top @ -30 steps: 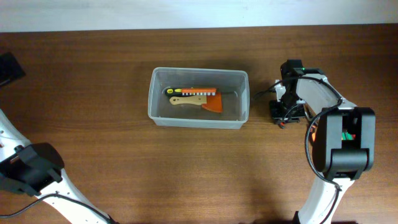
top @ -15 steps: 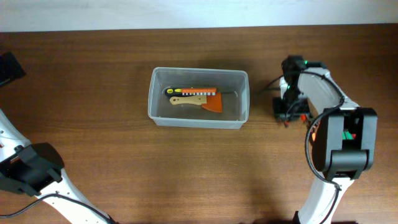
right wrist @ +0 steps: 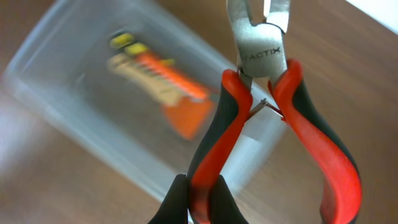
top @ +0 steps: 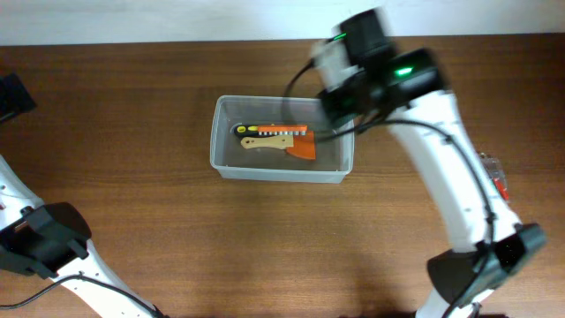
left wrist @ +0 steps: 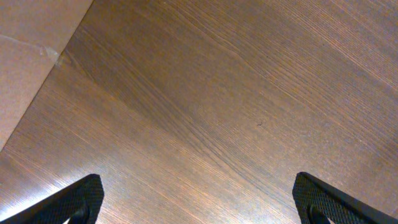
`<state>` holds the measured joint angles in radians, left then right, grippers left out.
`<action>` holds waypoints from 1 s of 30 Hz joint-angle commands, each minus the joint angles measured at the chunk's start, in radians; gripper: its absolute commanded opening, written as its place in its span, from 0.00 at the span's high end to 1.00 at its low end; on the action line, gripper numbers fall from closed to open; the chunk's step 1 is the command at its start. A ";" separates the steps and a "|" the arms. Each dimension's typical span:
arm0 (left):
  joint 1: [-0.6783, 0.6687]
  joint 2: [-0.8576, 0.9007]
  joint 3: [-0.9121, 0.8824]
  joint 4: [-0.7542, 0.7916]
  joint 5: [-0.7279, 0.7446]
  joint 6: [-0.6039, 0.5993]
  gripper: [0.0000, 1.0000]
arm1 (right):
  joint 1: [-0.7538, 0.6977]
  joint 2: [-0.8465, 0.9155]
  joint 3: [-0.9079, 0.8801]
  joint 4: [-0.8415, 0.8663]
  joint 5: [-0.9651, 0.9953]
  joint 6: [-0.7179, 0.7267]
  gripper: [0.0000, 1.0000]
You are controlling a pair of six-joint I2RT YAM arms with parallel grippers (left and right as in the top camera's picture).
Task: Pack container
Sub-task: 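Carry the red pliers into the box and release them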
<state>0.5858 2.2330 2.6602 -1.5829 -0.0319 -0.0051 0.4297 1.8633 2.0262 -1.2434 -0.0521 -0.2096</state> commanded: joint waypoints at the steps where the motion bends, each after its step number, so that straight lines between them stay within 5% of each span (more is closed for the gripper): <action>1: 0.005 -0.006 0.003 -0.001 0.013 -0.013 0.01 | 0.080 0.069 -0.023 0.019 -0.016 -0.245 0.96; 9: 0.005 -0.006 0.003 -0.001 0.013 -0.013 0.01 | 0.166 0.236 -0.026 0.094 -0.016 -0.589 0.96; 22: 0.005 -0.006 0.003 -0.001 0.014 -0.013 0.01 | 0.245 0.385 -0.026 0.153 -0.126 -0.551 0.95; 23: 0.005 -0.006 0.003 -0.001 0.013 -0.013 0.01 | 0.245 0.388 -0.026 0.166 -0.114 -0.532 0.87; 24: 0.005 -0.006 0.003 -0.001 0.013 -0.013 0.01 | 0.245 0.388 -0.026 0.174 -0.099 -0.512 0.49; 25: 0.005 -0.006 0.003 -0.001 0.013 -0.013 0.01 | 0.242 0.388 -0.026 0.178 -0.076 -0.486 0.01; 30: 0.005 -0.006 0.003 -0.001 0.014 -0.013 0.01 | 0.199 0.357 0.021 0.092 0.148 -0.307 0.01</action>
<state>0.5858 2.2330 2.6598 -1.5826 -0.0319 -0.0051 0.6624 2.2509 2.0079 -1.1110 -0.0532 -0.6544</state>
